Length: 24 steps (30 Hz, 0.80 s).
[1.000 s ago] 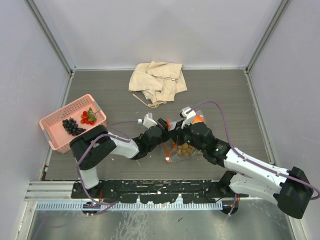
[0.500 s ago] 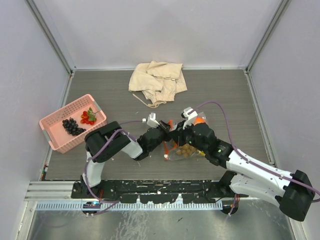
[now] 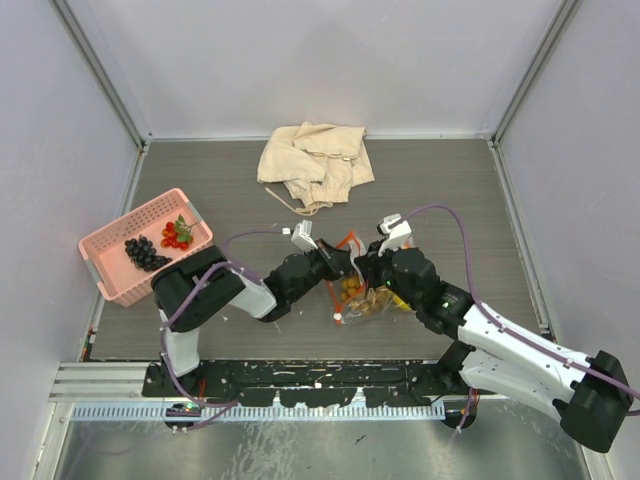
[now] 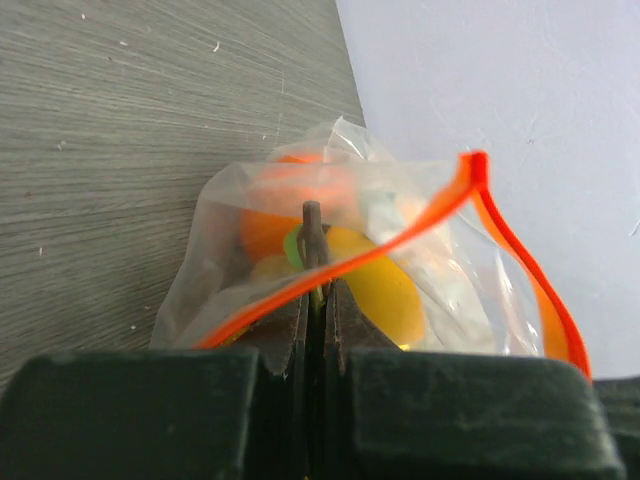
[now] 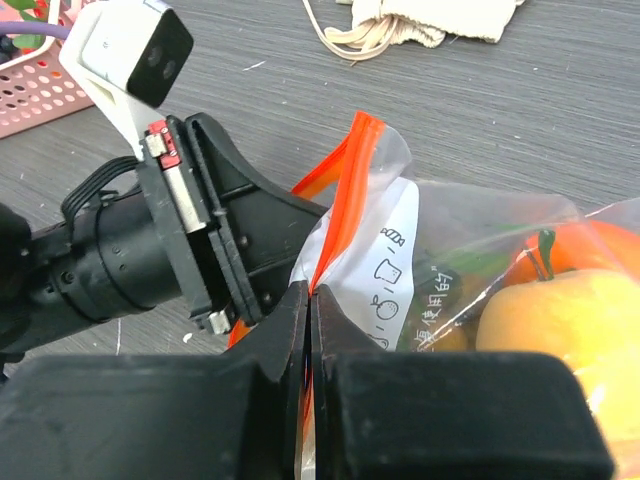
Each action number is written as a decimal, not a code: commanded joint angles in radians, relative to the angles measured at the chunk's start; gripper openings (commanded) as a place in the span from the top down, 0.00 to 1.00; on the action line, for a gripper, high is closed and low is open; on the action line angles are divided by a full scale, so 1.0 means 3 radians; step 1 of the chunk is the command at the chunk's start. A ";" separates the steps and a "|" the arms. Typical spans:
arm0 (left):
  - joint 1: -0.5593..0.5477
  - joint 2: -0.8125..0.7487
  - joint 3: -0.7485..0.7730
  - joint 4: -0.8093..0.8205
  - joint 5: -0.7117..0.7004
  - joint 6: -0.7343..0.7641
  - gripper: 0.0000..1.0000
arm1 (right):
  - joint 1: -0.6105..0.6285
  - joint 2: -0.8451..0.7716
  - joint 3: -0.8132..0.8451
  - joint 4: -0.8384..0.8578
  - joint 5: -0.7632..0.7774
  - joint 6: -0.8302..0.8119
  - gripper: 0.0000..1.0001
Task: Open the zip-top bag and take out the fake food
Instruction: Pick up the fake fruit from the zipper food storage bag.
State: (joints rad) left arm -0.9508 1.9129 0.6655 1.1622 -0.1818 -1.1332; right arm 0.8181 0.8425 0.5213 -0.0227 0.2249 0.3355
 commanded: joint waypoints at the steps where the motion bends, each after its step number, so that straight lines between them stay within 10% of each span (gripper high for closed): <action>1: -0.0048 -0.0238 -0.0113 0.0026 0.0138 0.0534 1.00 | -0.0017 0.0099 0.0047 0.0332 0.0078 -0.0064 0.99; 24: -0.0058 -0.0774 -0.0485 -0.0118 0.0057 0.1097 1.00 | -0.0227 0.0343 0.0159 0.0562 0.0582 -0.0264 0.99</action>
State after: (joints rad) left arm -0.9611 1.7226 0.5457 1.0805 -0.1448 -0.8665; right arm 0.7582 0.9825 0.5537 0.0963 0.3744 0.2634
